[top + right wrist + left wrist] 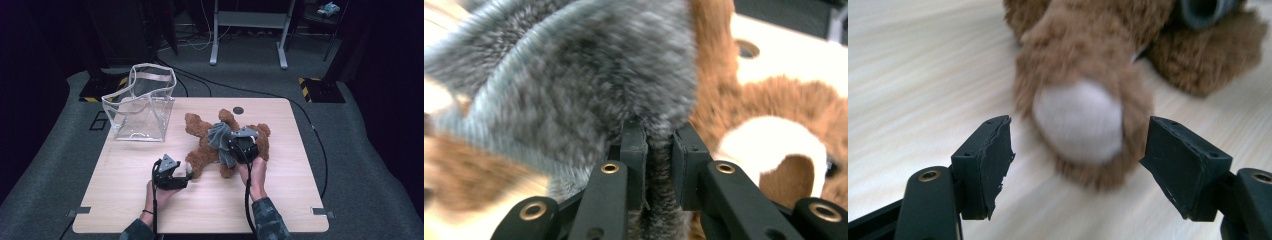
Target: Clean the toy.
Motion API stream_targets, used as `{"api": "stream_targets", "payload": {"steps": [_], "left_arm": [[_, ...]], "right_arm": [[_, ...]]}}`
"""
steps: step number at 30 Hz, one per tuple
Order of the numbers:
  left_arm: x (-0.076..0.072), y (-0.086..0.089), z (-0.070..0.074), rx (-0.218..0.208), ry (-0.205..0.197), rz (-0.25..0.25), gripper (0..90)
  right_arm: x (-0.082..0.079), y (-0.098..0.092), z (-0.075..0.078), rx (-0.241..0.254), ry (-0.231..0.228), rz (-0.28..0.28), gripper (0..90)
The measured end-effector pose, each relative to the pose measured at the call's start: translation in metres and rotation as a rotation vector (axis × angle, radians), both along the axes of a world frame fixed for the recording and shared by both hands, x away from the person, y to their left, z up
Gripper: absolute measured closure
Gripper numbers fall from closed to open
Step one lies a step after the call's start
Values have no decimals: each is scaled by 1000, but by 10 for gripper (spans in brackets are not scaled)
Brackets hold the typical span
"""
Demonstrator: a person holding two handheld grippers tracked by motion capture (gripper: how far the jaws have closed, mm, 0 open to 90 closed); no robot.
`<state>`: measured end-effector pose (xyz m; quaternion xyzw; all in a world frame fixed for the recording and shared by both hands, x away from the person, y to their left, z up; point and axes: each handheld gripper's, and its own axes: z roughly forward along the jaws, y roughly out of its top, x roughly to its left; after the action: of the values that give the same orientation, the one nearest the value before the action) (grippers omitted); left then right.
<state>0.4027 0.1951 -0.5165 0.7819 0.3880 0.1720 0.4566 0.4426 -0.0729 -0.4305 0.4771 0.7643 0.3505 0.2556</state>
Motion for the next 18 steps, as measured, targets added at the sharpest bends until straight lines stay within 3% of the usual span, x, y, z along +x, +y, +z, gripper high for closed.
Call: {"api": "stream_targets", "payload": {"steps": [1, 5, 7, 10, 14, 16, 18], "left_arm": [[2, -4, 2, 14, -5, -8, 265], [11, -19, 3, 43, -28, -8, 285], [13, -24, 1, 88, -39, 10, 387], [16, -21, -1, 66, -10, 24, 528], [17, -19, -4, 47, 1, 24, 593], [17, -18, -6, 43, -1, 24, 604], [17, -17, -8, 16, 6, 34, 608]], "right_arm": [[2, -1, -6, -18, 9, -7, 783], [0, -5, -23, -2, 31, -8, 785], [-3, -4, -27, -14, 51, -14, 786], [-4, -7, -36, -30, 71, -13, 789], [-6, -12, -45, -108, 120, -21, 793], [-8, -14, -41, -115, 107, -15, 794], [-14, -10, -30, -103, 59, 10, 795]]}}
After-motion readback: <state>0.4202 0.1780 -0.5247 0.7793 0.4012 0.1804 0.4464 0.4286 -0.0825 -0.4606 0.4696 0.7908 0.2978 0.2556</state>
